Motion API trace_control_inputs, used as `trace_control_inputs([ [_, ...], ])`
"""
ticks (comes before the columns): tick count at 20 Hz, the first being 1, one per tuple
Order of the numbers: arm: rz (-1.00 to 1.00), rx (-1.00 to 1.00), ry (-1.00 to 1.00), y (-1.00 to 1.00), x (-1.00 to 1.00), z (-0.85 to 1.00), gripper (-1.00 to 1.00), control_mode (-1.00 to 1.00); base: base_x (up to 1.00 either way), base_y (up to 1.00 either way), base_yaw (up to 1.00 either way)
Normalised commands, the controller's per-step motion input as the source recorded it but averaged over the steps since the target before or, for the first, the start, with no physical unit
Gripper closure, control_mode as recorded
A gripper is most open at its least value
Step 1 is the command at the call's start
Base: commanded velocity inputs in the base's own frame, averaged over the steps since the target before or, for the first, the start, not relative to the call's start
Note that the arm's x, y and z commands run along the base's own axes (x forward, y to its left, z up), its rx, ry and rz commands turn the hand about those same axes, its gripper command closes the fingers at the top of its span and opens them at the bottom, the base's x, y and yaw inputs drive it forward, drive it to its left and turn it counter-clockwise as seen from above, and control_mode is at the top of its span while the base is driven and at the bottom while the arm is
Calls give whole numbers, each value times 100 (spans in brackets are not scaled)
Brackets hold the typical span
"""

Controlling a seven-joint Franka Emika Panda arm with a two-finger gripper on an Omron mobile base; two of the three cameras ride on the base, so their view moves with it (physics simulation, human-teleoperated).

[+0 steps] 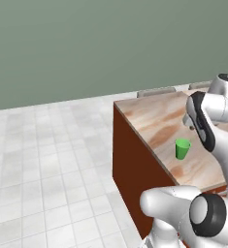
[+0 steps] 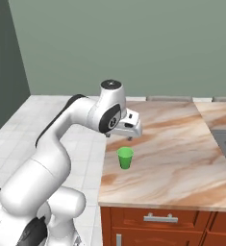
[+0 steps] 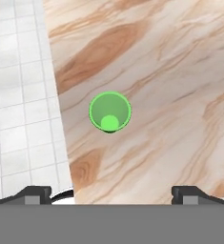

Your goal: Pick the jug and cup and place them in the sink. Then turn on the water.

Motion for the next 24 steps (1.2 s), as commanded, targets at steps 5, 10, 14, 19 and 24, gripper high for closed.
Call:
trace_control_inputs([
  [5, 0, 0, 0, -15, 17, -26, -100, -100, 0, 0, 0],
  [10, -3, 0, 0, 0, 24, -39, -100, -100, 0, 0, 0],
  [14, -4, 0, 0, 0, 21, -38, -100, -100, 0, 0, 0],
  [19, -4, 0, 0, -1, 12, -27, -100, -100, 0, 0, 0],
  [24, -8, 0, 0, -11, 17, -13, -100, -100, 0, 0, 0],
])
